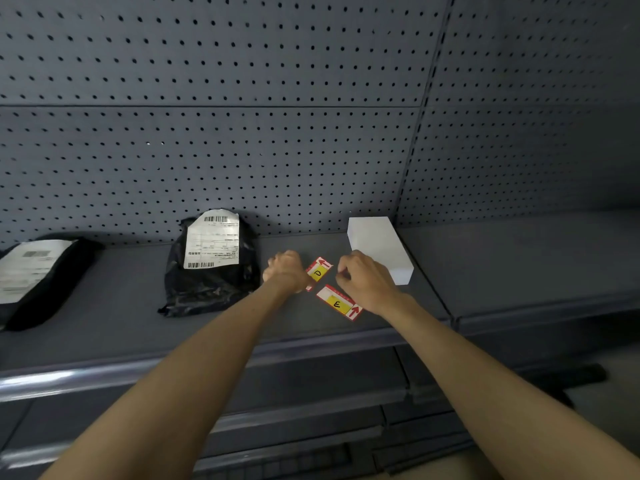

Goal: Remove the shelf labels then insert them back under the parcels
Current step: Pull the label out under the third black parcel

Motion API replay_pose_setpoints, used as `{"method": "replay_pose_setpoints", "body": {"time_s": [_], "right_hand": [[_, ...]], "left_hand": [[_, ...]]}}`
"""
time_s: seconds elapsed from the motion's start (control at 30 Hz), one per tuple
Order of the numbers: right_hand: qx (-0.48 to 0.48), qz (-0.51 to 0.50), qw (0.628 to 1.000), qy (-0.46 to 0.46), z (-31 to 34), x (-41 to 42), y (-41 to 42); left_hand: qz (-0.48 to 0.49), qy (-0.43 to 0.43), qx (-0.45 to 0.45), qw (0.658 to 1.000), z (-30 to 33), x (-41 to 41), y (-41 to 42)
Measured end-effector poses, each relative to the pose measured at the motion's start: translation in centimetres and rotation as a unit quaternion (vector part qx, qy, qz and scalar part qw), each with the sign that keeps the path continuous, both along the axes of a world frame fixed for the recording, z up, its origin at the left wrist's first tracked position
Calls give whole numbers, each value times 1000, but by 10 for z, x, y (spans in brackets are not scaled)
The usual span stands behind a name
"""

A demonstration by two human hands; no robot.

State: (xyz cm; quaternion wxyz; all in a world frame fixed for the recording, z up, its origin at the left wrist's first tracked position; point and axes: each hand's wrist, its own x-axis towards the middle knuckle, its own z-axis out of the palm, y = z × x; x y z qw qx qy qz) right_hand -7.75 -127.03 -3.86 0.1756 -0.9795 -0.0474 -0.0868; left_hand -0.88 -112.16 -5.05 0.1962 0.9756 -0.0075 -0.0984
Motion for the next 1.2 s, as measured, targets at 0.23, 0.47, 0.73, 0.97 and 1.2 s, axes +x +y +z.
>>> {"method": "replay_pose_setpoints", "body": {"time_s": [0.23,0.47,0.73,0.97,1.2], "right_hand": [[27,4,1000,-9,4,-2,15],[222,34,974,11,9,-19,88],[295,86,951,14,19,-58,177],[284,66,957,3,18,-83,194],[241,65,968,-3,10,-93,186]], "left_hand": [[-16,-25,-188,982,17,-14,39],[-28,-25,-235,971,41,-54,124],[4,-62,-222,973,43,-103,221],[-27,-175,-86,981,15,-145,251],[-138,-201,74,967,-28,-172,245]]}}
